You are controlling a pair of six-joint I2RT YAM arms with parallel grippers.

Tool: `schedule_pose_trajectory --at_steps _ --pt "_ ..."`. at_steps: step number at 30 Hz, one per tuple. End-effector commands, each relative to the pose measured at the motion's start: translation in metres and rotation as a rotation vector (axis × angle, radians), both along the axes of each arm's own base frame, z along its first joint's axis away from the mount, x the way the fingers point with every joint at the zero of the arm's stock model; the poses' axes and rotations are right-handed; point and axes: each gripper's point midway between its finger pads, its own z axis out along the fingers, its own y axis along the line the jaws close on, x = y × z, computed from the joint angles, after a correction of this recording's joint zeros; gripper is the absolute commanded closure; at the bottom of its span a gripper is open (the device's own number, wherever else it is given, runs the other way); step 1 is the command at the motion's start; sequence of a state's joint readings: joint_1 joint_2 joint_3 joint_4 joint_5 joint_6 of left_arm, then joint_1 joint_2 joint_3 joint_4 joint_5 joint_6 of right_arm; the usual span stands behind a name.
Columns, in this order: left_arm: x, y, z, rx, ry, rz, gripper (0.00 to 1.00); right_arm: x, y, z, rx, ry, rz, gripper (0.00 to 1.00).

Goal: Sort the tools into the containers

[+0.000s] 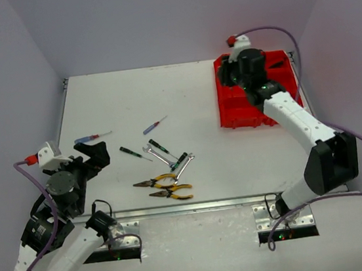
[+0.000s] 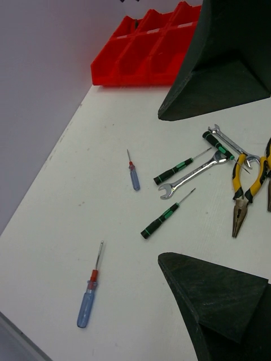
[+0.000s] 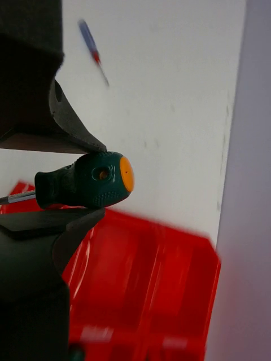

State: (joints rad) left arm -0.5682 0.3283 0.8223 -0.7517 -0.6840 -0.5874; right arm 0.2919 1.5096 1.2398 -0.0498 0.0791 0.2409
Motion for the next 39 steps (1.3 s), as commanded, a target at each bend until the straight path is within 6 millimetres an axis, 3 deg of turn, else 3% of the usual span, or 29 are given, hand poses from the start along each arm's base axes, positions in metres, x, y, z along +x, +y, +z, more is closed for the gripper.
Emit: schedule_pose_trajectory --at_steps 1,2,4,11,16,20,30,32,34,35,36,39 --pt "0.003 -0.003 0.011 -0.011 -0.038 -0.011 0.0 0.016 -0.116 -0.039 0.019 0.107 -0.35 0.89" --pt "0.003 -0.003 0.011 -0.01 -0.039 -0.012 0.0 0.018 -0.157 -0.044 0.016 0.116 -0.478 0.9" --pt "0.003 -0.003 0.011 -0.011 -0.037 -0.015 0.0 0.022 -0.195 -0.047 0.061 0.131 -0.584 0.88" --pt "0.005 -0.007 0.009 0.0 -0.029 -0.031 0.0 0.046 -0.253 -0.085 0.07 0.24 -0.835 0.88" --pt "0.004 -0.006 0.01 -0.005 -0.036 -0.031 0.0 0.062 -0.265 -0.108 0.109 0.264 -0.905 0.86" --pt "0.001 -0.004 0.012 -0.013 -0.049 -0.029 0.0 0.082 -0.267 -0.108 0.15 0.266 -0.904 0.82" --pt "-0.002 -0.003 0.016 -0.025 -0.068 -0.031 0.0 0.086 -0.268 -0.138 0.182 0.353 -0.921 0.72" --pt "-0.001 -0.004 0.016 -0.023 -0.067 -0.039 0.0 0.085 -0.265 -0.143 0.196 0.366 -0.922 0.61" --pt "-0.001 -0.006 0.016 -0.021 -0.07 -0.048 0.0 0.084 -0.263 -0.145 0.213 0.38 -0.919 0.39" --pt "-0.001 -0.006 0.016 -0.021 -0.07 -0.05 0.0 0.086 -0.262 -0.144 0.215 0.378 -0.918 0.37" --pt "-0.001 -0.006 0.017 -0.022 -0.071 -0.051 0.0 0.085 -0.26 -0.144 0.22 0.395 -0.913 0.26" --pt "-0.002 -0.006 0.018 -0.025 -0.076 -0.052 0.0 0.089 -0.253 -0.131 0.23 0.387 -0.876 0.01"
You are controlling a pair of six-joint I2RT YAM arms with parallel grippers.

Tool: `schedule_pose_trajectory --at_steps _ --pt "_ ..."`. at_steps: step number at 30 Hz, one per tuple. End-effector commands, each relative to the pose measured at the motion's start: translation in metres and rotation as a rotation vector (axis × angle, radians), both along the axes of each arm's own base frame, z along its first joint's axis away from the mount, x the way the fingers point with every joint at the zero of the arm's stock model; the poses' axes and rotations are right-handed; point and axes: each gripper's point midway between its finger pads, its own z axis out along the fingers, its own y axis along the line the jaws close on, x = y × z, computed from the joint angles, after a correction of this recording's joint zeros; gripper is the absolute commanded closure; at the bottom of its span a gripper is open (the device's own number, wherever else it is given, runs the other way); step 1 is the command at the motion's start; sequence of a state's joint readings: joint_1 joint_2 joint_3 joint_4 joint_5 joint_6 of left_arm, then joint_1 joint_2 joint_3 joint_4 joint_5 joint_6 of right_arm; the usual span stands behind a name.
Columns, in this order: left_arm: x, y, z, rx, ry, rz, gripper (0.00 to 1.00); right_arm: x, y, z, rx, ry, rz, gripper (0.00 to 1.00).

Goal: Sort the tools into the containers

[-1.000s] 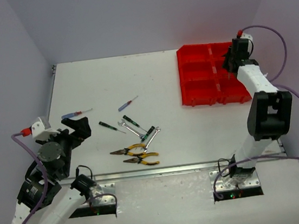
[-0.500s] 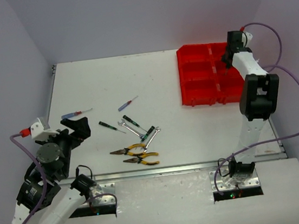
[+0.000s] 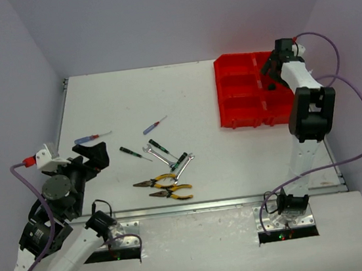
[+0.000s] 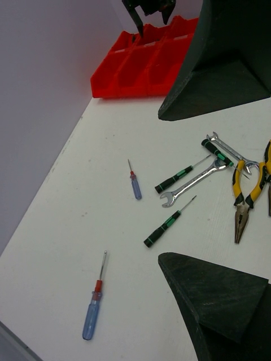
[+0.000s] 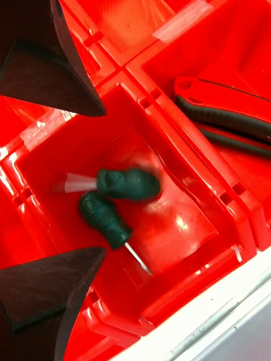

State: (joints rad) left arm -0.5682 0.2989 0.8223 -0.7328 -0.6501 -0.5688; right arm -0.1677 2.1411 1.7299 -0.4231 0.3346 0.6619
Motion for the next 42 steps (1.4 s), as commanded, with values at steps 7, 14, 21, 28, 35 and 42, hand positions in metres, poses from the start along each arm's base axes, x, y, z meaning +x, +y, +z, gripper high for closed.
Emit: schedule_pose_trajectory --at_steps 7,14,21,28,35,42 --pt "0.0 -0.004 0.012 -0.015 -0.051 -0.027 0.0 0.024 0.051 0.1 -0.019 -0.166 0.196 0.01" --pt "0.006 -0.011 0.006 0.012 -0.015 -0.046 0.0 -0.045 0.195 0.151 -0.187 -0.25 0.551 0.01" --pt "0.011 -0.013 0.001 0.028 0.011 -0.044 0.0 -0.156 0.365 0.101 0.117 -0.187 1.044 0.01" --pt "0.011 -0.012 0.0 0.029 0.017 -0.032 0.0 -0.196 0.41 0.058 -0.217 -0.138 0.862 0.01" --pt "0.01 -0.01 0.001 0.024 0.013 -0.024 0.0 -0.208 0.488 -0.009 -0.063 0.033 1.199 0.04" --pt "0.01 -0.011 0.001 0.023 0.01 -0.032 0.0 -0.239 0.517 -0.027 0.028 0.05 1.422 0.19"
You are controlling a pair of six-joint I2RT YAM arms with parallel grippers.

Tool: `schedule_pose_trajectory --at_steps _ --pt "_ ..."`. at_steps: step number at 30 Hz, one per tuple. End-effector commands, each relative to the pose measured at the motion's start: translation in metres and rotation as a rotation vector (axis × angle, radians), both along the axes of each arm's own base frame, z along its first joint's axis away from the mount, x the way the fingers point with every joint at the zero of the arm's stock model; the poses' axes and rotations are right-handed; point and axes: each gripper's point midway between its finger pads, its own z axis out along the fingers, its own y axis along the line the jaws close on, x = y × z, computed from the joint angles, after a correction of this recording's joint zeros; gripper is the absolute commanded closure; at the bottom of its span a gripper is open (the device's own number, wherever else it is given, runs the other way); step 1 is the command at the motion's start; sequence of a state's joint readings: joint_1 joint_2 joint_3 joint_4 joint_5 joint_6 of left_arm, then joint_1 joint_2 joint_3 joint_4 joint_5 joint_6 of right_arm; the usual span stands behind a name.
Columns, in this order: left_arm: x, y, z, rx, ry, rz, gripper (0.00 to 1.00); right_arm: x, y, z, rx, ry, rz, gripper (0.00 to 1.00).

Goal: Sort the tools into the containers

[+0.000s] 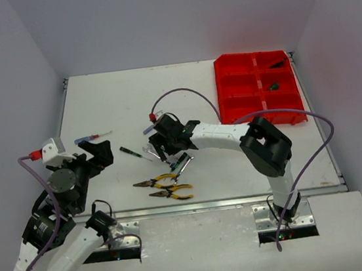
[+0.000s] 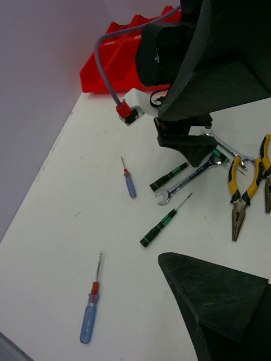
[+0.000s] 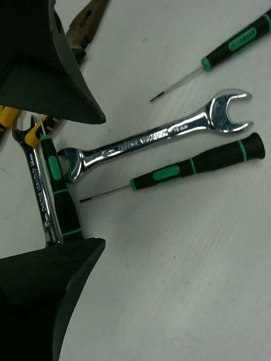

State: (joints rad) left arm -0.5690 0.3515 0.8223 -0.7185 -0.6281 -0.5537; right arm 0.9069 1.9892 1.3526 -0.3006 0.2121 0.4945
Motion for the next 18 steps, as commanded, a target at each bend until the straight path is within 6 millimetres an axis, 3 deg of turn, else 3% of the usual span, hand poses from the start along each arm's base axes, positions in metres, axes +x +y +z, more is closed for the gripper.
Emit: schedule_pose_trajectory --at_steps 1,4,5,8,11,16,18 --pt "0.004 -0.004 0.006 -0.004 -0.021 -0.014 0.0 -0.012 0.037 0.025 0.125 -0.016 0.173 0.22" --pt "0.006 -0.008 0.003 0.009 -0.006 -0.028 0.0 -0.014 0.045 0.021 0.073 -0.02 0.252 0.31" --pt "0.007 -0.009 0.002 0.011 -0.003 -0.03 0.0 -0.01 0.047 0.022 0.041 -0.034 0.249 0.33" --pt "0.007 -0.009 0.002 0.012 -0.001 -0.03 0.0 -0.007 0.041 0.001 -0.065 -0.009 0.25 0.35" --pt "0.007 -0.009 0.003 0.009 -0.007 -0.03 0.0 -0.002 0.044 0.001 -0.086 -0.015 0.254 0.38" --pt "0.007 -0.009 0.003 0.01 -0.008 -0.034 0.0 0.022 0.046 0.0 -0.164 -0.086 0.264 0.52" --pt "0.007 -0.01 0.003 0.013 -0.006 -0.036 0.0 0.028 0.045 -0.009 -0.184 -0.068 0.266 0.55"
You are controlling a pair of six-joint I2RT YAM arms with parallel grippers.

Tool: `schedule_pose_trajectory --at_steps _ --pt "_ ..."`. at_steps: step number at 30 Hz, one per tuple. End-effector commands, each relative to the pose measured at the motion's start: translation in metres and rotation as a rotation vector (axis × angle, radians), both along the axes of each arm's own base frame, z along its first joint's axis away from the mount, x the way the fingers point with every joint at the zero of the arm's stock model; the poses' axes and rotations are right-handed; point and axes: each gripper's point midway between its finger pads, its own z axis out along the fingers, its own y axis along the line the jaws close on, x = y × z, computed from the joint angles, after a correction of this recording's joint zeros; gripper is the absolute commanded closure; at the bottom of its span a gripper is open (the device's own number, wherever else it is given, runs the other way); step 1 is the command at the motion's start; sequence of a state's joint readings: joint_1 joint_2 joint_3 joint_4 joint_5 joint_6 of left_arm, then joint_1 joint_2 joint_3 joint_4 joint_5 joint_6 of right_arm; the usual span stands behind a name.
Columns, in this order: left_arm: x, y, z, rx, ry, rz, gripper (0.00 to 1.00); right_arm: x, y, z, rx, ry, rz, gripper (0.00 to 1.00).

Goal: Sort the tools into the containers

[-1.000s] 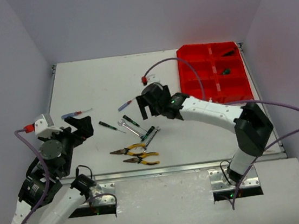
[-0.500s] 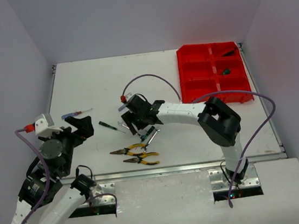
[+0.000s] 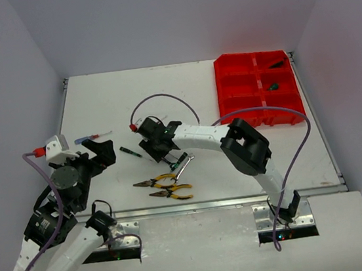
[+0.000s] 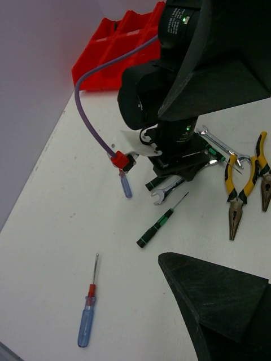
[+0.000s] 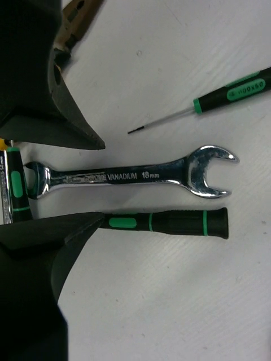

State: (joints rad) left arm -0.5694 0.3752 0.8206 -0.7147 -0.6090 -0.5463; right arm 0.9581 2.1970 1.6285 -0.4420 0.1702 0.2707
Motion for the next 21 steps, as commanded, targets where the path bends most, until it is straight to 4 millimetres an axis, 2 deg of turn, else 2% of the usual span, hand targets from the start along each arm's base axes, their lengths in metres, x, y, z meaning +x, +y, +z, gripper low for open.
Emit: schedule_pose_trajectory --at_steps 1,10,17,21 --pt "0.004 -0.004 0.007 -0.003 -0.027 -0.016 0.0 0.028 0.002 0.005 -0.047 -0.054 0.012 0.56" --pt "0.003 -0.004 0.008 -0.006 -0.035 -0.021 0.0 0.05 -0.001 -0.002 -0.055 -0.049 -0.02 0.58" --pt "0.002 -0.004 0.01 -0.011 -0.043 -0.024 0.0 0.054 -0.01 -0.009 -0.062 -0.022 -0.031 0.62" --pt "0.001 -0.004 0.011 -0.013 -0.047 -0.025 0.0 0.051 -0.012 0.002 -0.029 -0.01 -0.027 0.61"
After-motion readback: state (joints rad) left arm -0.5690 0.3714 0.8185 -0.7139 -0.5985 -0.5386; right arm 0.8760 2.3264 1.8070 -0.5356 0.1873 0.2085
